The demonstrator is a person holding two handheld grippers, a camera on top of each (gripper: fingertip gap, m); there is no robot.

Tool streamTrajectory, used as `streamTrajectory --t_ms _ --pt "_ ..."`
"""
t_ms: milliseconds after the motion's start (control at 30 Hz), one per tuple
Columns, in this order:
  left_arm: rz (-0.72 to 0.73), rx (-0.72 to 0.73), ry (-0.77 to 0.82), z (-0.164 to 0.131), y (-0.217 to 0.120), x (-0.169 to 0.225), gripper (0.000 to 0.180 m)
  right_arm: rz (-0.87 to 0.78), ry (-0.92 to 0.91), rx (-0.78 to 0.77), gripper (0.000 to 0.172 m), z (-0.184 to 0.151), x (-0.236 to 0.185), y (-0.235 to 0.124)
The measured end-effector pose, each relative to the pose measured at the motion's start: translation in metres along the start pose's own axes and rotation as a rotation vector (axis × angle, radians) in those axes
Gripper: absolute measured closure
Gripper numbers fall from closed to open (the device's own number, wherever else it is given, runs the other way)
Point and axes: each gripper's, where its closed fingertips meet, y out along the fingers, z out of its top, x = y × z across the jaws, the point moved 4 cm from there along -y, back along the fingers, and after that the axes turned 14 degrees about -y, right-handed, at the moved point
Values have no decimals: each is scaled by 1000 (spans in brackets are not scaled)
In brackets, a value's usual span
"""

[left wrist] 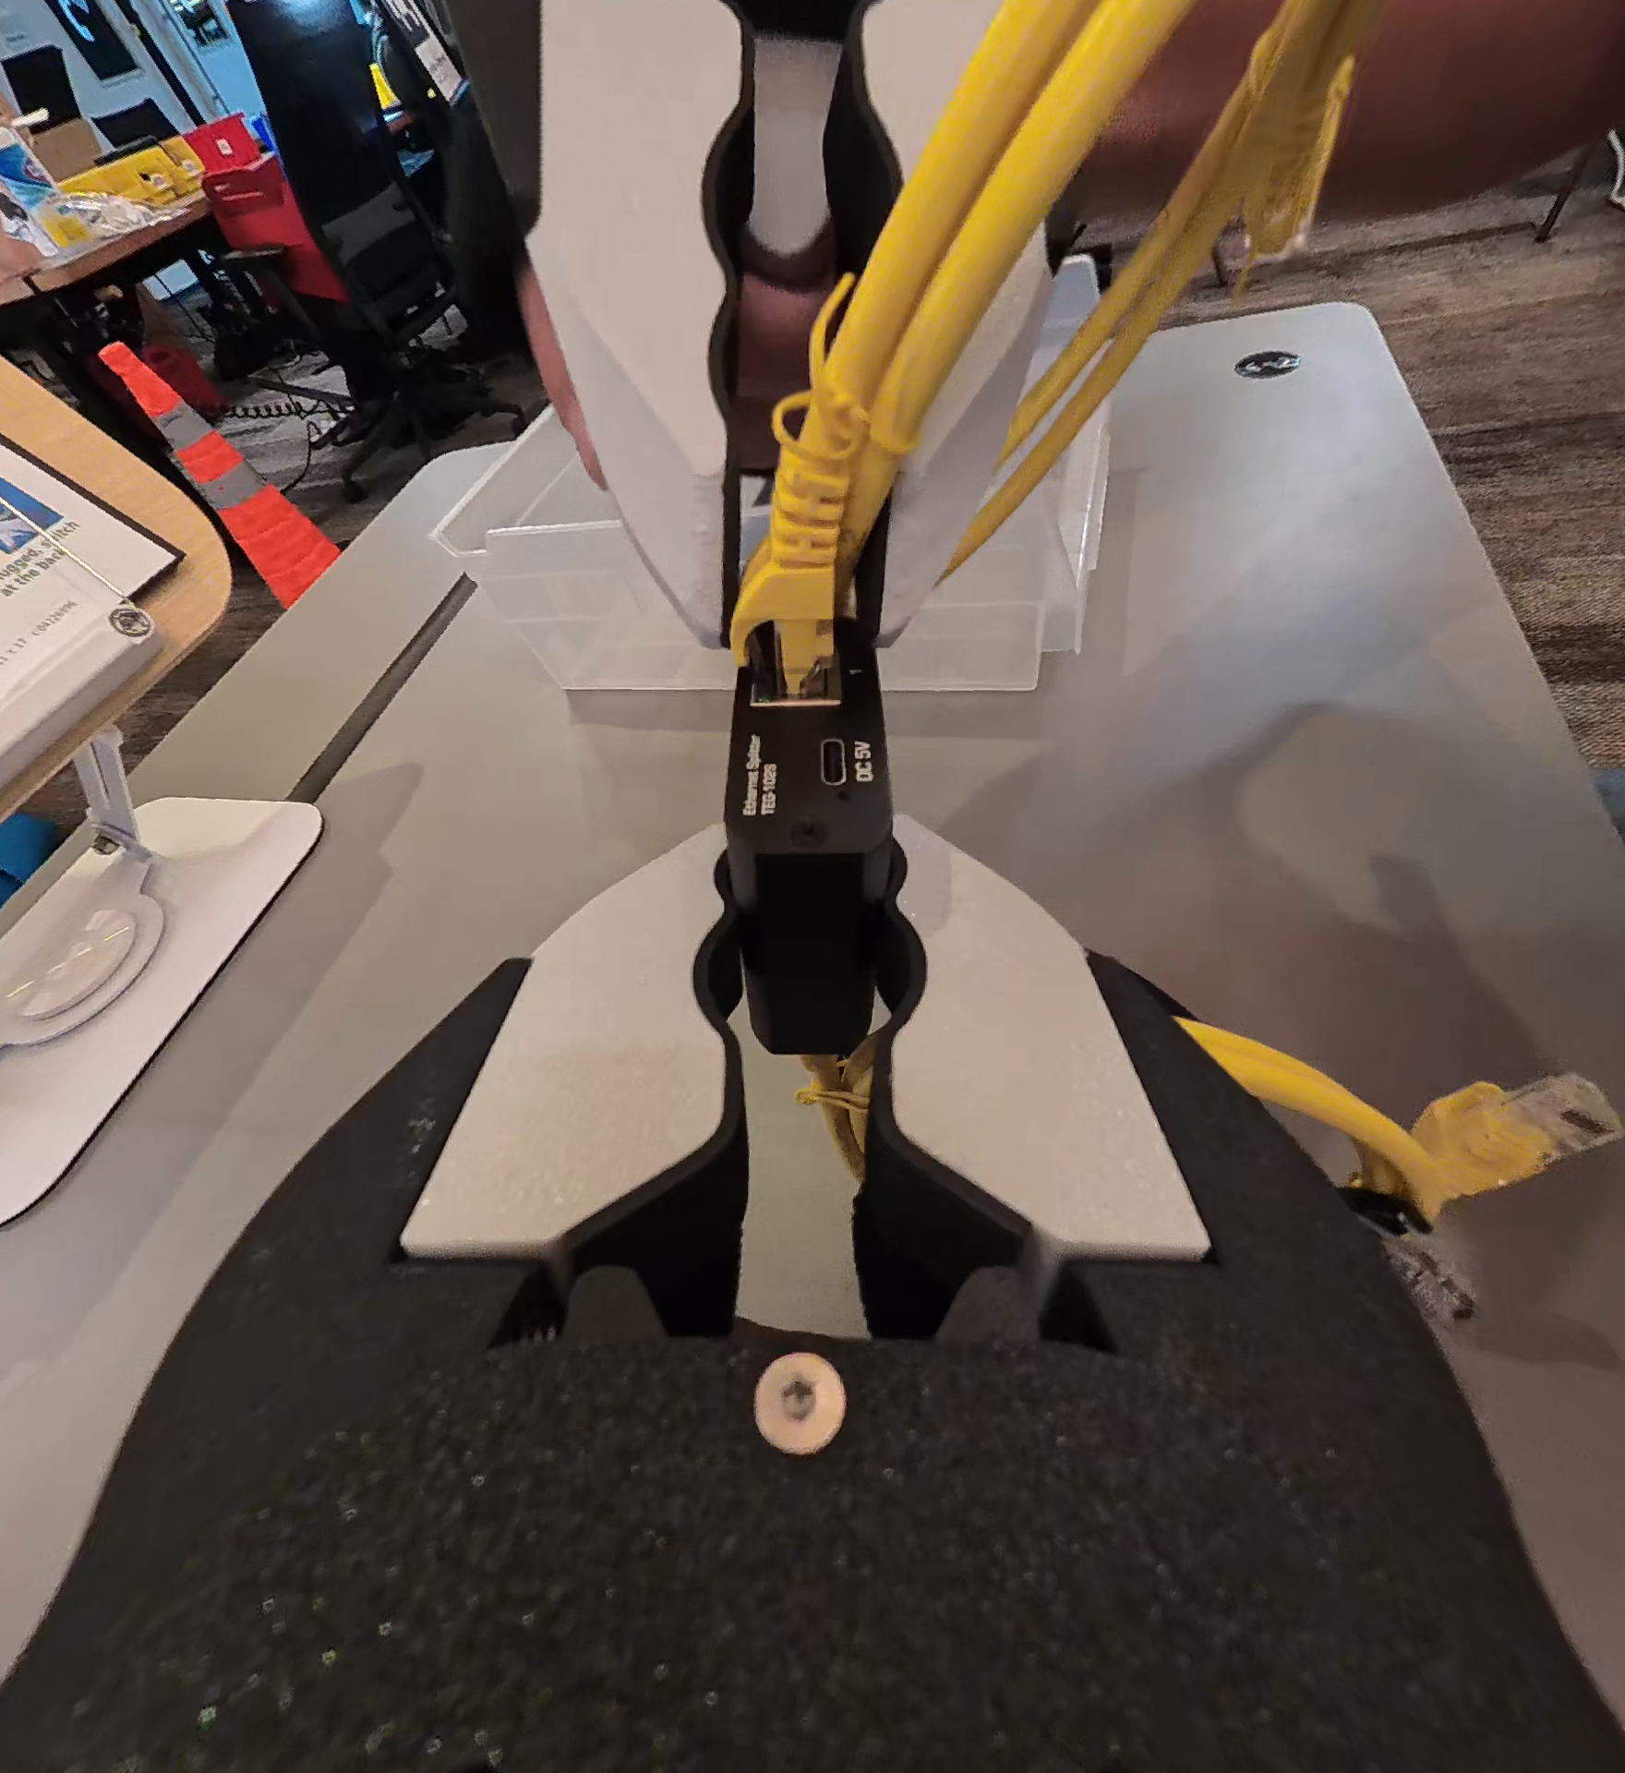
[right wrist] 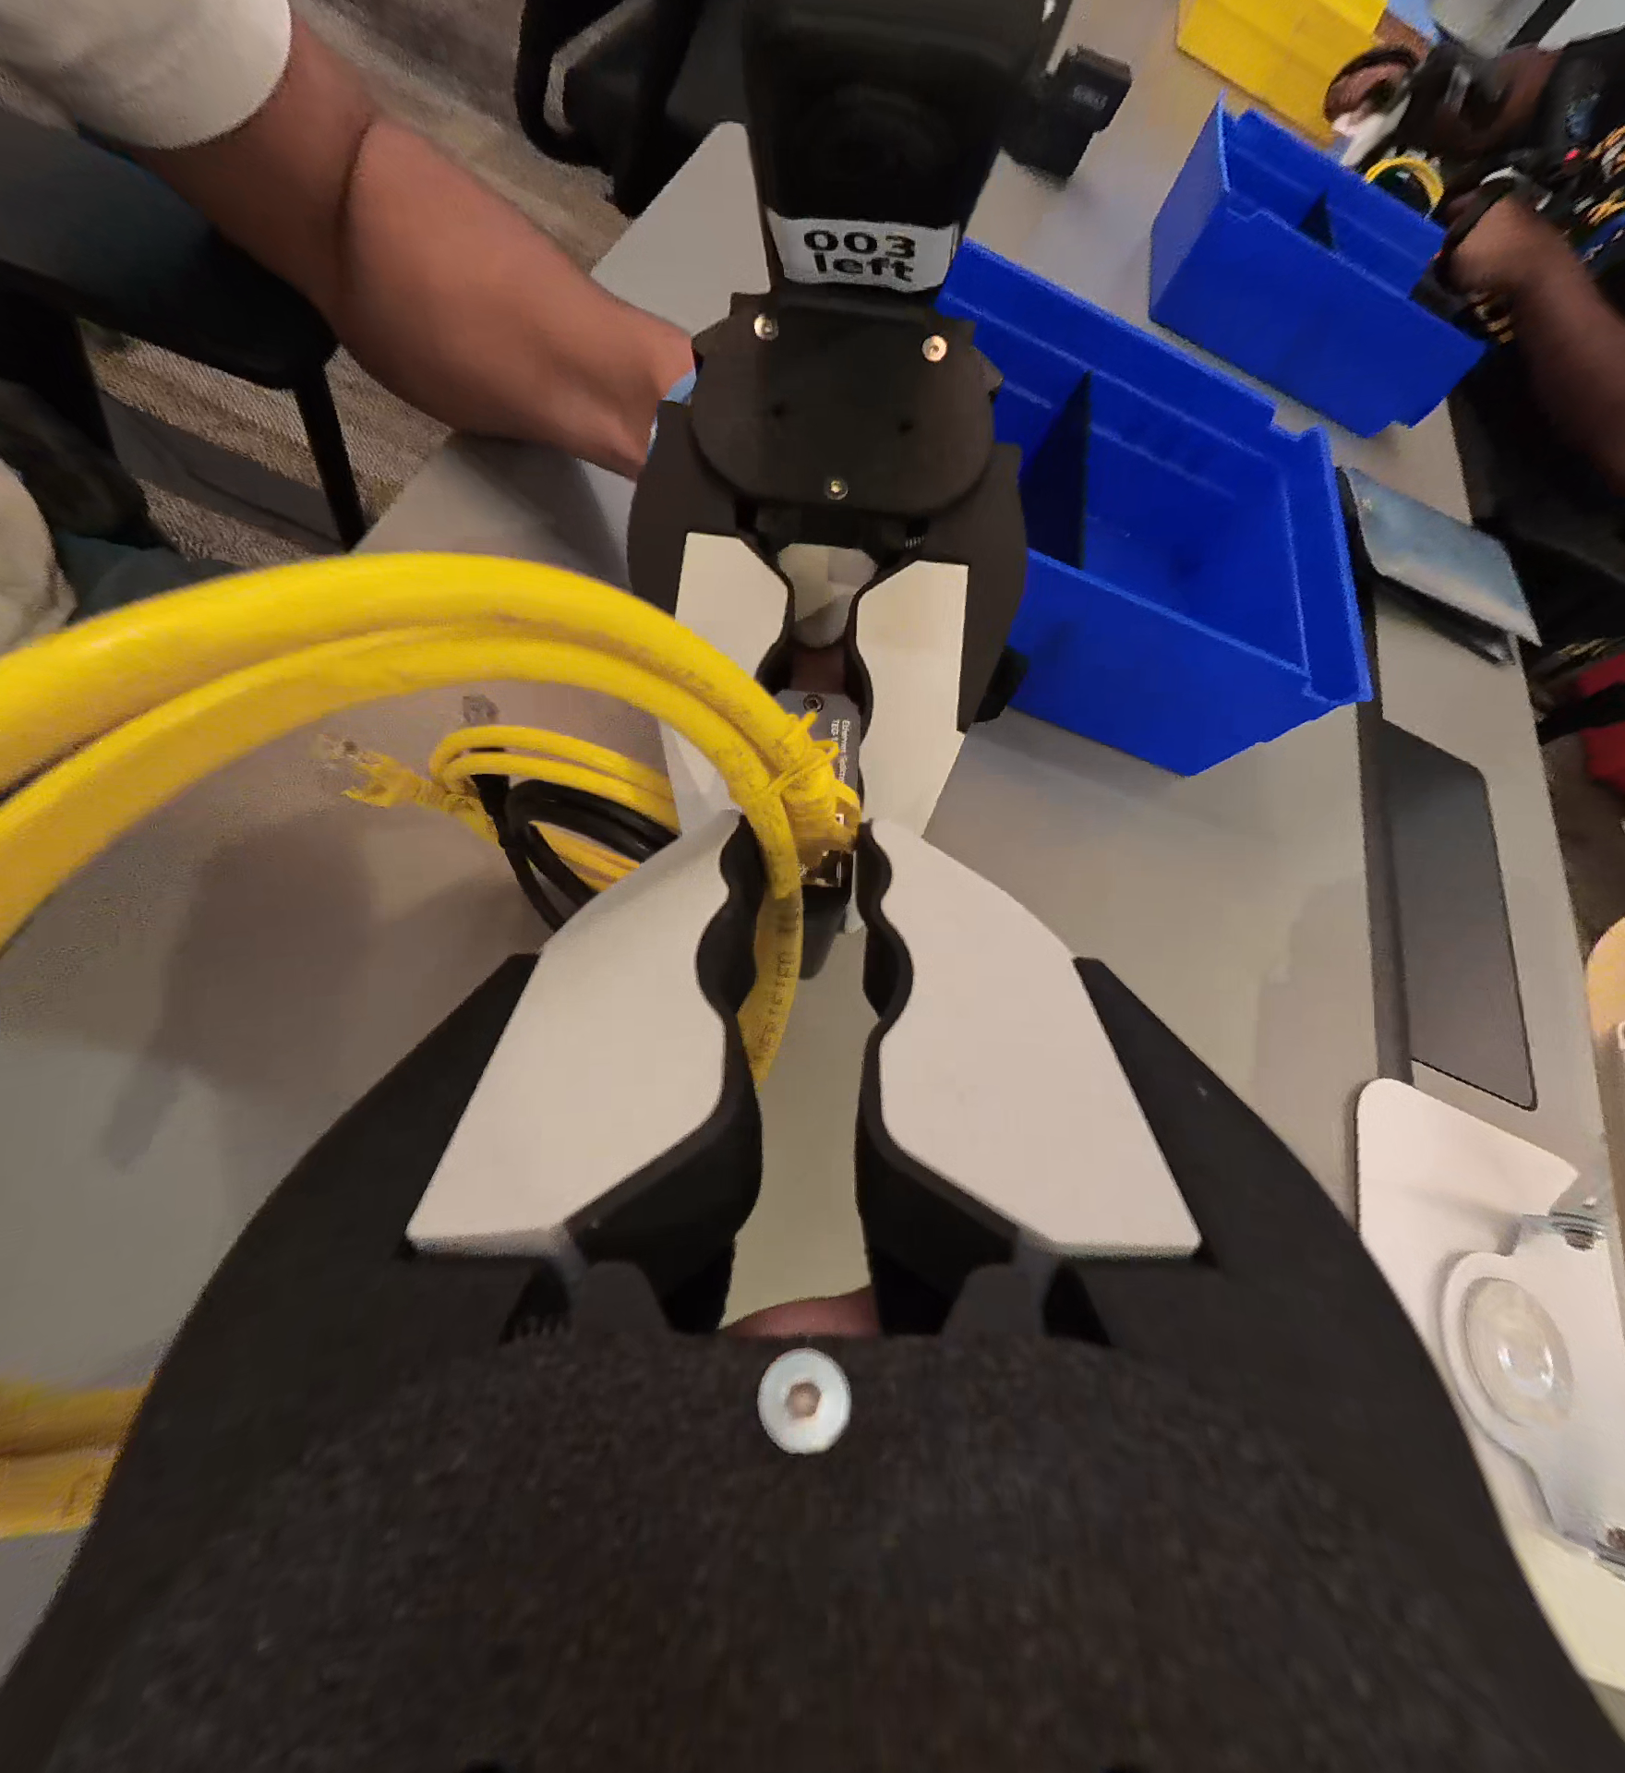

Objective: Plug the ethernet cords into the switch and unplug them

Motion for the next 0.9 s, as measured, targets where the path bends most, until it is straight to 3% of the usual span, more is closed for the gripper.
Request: streamTrajectory --t_ms 133,567,767,900 --pt "-31 -6 -5 0 2 5 156 33 52 53 156 0 -5 0" --pt "-71 6 -49 -1 4 7 155 -93 180 260 161 -4 -6 0" --pt "-14 -41 -35 -8 5 -2 156 -136 114 182 160 -13 -5 6" --pt "-10 -50 -28 -8 6 -3 156 -41 29 -44 157 -10 -2 0"
